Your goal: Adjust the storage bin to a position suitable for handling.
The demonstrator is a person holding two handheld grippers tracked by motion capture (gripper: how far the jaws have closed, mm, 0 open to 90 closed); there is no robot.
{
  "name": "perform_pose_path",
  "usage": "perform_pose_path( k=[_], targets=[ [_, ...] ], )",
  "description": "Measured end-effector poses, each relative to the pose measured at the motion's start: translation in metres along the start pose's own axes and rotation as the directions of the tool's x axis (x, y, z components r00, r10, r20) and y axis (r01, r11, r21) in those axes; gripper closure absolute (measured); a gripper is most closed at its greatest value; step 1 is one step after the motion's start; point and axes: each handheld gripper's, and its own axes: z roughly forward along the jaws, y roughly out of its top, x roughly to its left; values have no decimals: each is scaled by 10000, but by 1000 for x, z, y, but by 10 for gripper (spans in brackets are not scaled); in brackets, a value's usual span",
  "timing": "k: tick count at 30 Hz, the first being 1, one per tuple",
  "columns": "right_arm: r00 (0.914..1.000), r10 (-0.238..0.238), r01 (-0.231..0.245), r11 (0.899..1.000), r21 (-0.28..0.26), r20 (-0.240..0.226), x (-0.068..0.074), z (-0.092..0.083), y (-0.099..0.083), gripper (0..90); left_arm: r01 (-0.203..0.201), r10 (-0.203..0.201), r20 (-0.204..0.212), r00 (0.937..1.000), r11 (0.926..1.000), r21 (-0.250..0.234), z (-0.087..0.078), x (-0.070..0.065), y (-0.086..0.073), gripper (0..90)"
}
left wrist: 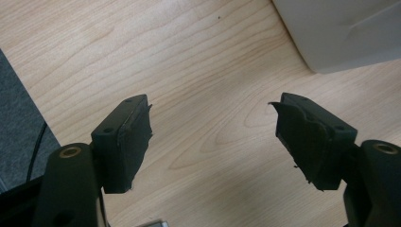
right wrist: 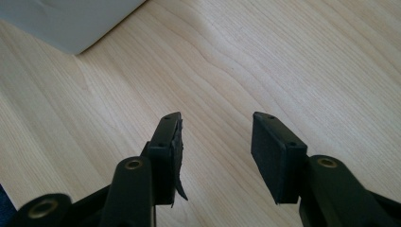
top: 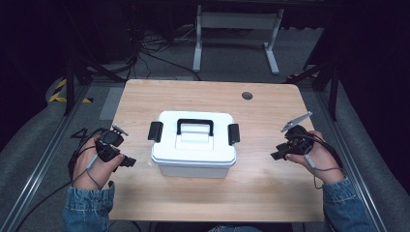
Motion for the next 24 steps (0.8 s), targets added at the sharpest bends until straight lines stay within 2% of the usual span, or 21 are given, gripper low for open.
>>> perform_pose_path(
  k=[8, 13, 14, 24],
  targets=[
    [9998, -134, 132, 9998, -173, -148, 0, 2, 1, 524, 221, -220, 42, 9997, 9994, -250, -6, 3, -3, 241],
    [9997, -211, 208, 9996, -173, -147, 2, 2, 2, 520, 194, -193, 33, 9998, 9995, -237, -6, 2, -3, 238],
    [9996, -231, 229, 9996, -162, -168, 2, 2, 3, 518, 59, -59, -17, 10000, 9997, -220, -7, 3, -3, 238],
    [9989, -404, 394, 9986, -357, -253, 5, -1, 9, 516, 62, -63, -35, 10000, 9996, -288, -7, 2, -1, 237]
  ],
)
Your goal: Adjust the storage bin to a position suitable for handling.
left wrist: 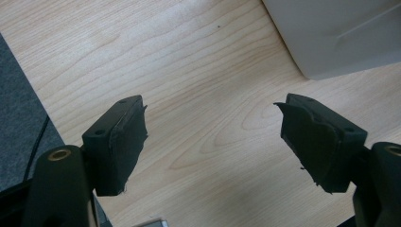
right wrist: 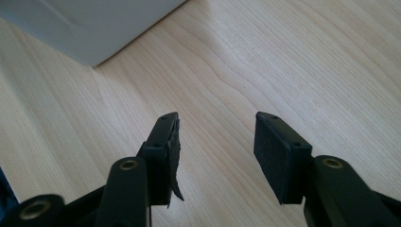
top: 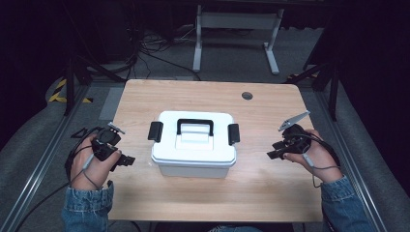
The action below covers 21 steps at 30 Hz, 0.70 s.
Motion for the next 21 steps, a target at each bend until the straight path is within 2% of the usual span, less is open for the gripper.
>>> perform_pose_path(
  k=[2, 5, 10, 21],
  targets=[
    [10000, -62, 62, 9998, -184, -28, 1, -5, 4, 517, 138, -137, 30, 9999, 9999, -96, 0, -1, 1, 241],
    [9997, -231, 226, 9986, -483, -97, 6, -13, 13, 523, 85, -85, 2, 10000, 9998, -169, -2, -1, 2, 242],
    [9980, -621, 615, 9967, -538, -91, 13, -23, 32, 523, 23, -23, -22, 10000, 9998, -206, -2, 0, 3, 243],
    [9927, -1167, 1138, 9900, -839, -302, 28, -39, 69, 524, 48, -47, 61, 10000, 9999, -119, 0, 0, 6, 241]
  ],
)
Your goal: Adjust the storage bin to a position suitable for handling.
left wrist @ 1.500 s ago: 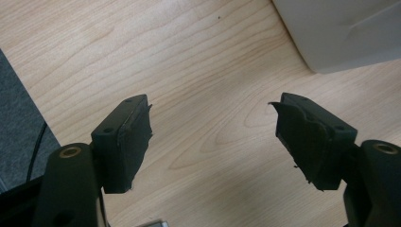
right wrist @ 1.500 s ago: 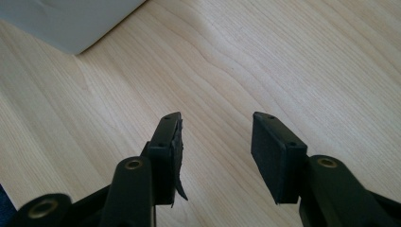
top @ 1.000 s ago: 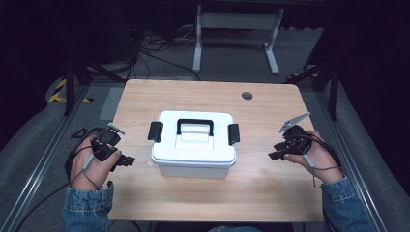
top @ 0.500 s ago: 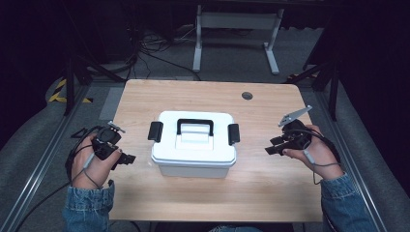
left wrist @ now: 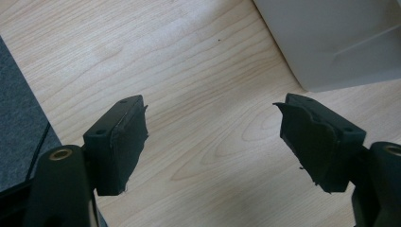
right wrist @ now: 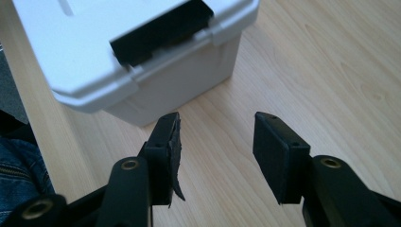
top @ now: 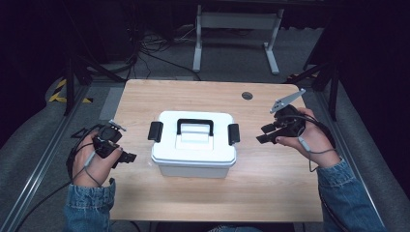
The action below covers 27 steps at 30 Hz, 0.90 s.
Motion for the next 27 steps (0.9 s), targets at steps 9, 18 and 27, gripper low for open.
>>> perform_pose_path(
  k=[9, 18, 27],
  targets=[
    [9966, -676, 652, 9966, -499, -474, 13, 2, 39, 524, -108, 108, 12, 9999, 9999, 4, 1, 0, 3, 241],
    [9885, -1228, 1187, 9917, -497, -885, 25, 19, 74, 523, -158, 158, 92, 9998, 9999, 31, 4, 0, 7, 239],
    [9803, -1563, 1558, 9877, -135, -1204, 31, 52, 107, 518, -129, 129, 122, 9998, 9999, 24, 5, 1, 7, 236]
  ],
)
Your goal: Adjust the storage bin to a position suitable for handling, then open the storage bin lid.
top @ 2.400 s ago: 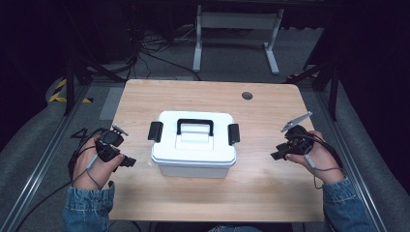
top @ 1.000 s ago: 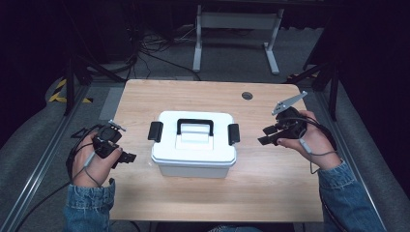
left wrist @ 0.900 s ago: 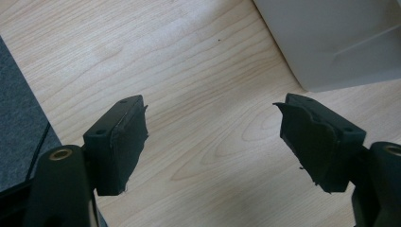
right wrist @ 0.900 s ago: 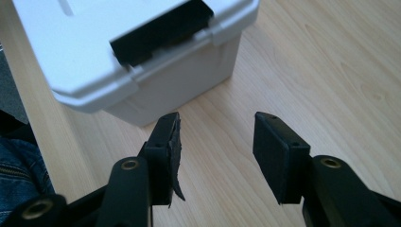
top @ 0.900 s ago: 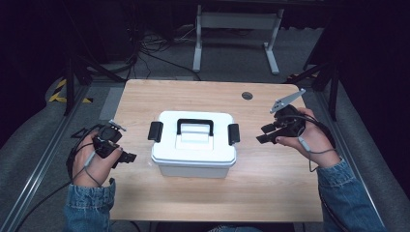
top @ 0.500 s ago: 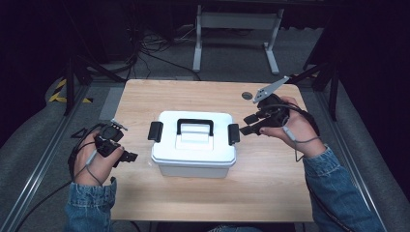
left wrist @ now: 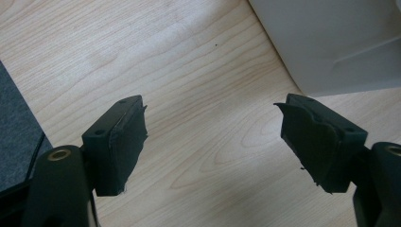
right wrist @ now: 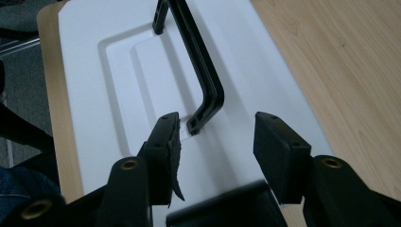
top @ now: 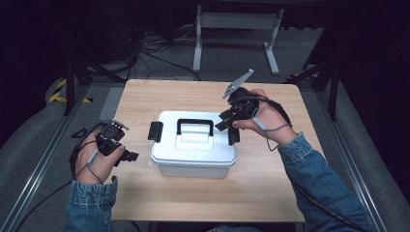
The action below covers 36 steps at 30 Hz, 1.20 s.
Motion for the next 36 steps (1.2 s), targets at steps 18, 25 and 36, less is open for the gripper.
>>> perform_pose_path(
  k=[18, 25, 36],
  targets=[
    [9977, -641, 651, 9967, 477, -207, 10, 43, 24, 607, -127, 126, 59, 9999, 9999, 60, 2, 1, 4, 233],
    [9953, -945, 957, 9932, 669, -214, 13, 45, 23, 754, -260, 260, 99, 9996, 9997, 43, 5, 0, 8, 231],
    [9886, -1493, 1502, 9857, 758, -180, 19, 48, 22, 802, -189, 190, 192, 9996, 9998, -35, 5, 1, 12, 230]
  ],
)
